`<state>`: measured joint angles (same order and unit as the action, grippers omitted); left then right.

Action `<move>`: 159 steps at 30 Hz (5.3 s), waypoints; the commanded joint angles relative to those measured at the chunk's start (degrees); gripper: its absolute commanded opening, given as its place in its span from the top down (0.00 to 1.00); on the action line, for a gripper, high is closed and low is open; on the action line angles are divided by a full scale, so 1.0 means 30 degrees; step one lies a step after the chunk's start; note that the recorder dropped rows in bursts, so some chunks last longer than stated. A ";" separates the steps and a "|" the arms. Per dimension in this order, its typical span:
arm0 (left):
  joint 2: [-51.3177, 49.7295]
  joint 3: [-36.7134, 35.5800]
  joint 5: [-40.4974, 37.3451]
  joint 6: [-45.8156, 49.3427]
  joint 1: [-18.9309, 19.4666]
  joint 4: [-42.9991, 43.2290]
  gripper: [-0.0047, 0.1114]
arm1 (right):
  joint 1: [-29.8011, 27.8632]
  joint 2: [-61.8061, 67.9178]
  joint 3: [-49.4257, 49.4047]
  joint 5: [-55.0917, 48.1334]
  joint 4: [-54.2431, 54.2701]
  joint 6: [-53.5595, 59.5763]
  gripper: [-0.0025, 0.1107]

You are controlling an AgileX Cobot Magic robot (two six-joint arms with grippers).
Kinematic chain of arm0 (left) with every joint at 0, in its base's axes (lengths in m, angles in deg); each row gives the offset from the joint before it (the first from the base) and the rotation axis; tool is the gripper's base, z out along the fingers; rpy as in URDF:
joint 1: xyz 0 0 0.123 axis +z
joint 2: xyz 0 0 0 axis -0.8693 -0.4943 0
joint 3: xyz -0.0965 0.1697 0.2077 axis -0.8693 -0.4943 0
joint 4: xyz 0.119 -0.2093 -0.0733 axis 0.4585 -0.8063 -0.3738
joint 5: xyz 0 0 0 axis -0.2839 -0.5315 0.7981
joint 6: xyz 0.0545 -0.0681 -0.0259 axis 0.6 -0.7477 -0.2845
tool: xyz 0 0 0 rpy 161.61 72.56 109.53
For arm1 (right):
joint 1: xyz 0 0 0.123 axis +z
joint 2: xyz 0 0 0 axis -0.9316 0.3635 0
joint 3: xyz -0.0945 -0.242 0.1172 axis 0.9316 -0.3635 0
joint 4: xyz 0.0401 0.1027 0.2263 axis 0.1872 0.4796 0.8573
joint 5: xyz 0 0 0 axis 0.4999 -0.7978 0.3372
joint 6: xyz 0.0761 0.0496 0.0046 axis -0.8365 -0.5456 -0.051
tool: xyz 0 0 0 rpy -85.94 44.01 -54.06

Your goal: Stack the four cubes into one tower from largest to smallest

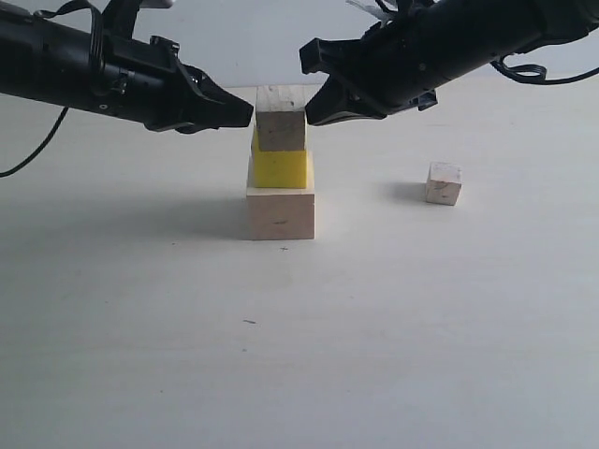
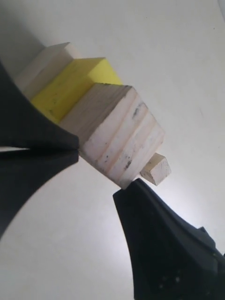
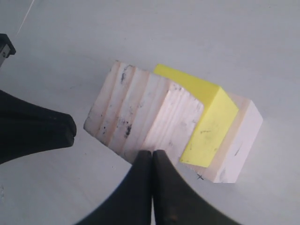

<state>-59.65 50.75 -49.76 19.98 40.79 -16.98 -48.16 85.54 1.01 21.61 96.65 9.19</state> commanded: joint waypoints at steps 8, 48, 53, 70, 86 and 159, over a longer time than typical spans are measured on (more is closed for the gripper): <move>-0.0443 0.0178 0.1460 0.0469 0.0051 -0.0468 0.96 | -0.0062 0.0021 0.0085 0.0411 0.0148 0.0331 0.98; -0.1565 0.1319 0.0896 0.0575 0.0051 -0.0812 0.96 | -0.0062 0.0021 0.0085 0.1254 -0.1859 -0.1260 0.98; -0.1565 0.1319 0.0896 0.0575 0.0051 -0.0812 0.96 | -0.0062 0.0021 0.0085 0.1423 -0.1941 -0.1510 0.98; -0.1632 0.1319 0.0896 0.0575 0.0051 -0.0728 0.96 | -0.0062 0.1185 0.0121 0.1213 0.1351 0.1397 0.98; -0.2284 0.1319 0.1022 0.0669 0.0051 -0.0728 0.96 | -0.0062 0.1336 0.0121 0.1405 0.2496 0.2345 0.98; -0.3057 0.1784 0.0595 0.1084 0.0051 -0.1100 0.96 | -0.0062 0.1344 0.0121 0.2223 0.3327 0.3708 0.98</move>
<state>-68.80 55.77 -46.59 23.70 41.13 -20.01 -48.16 89.51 1.01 28.47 106.40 19.65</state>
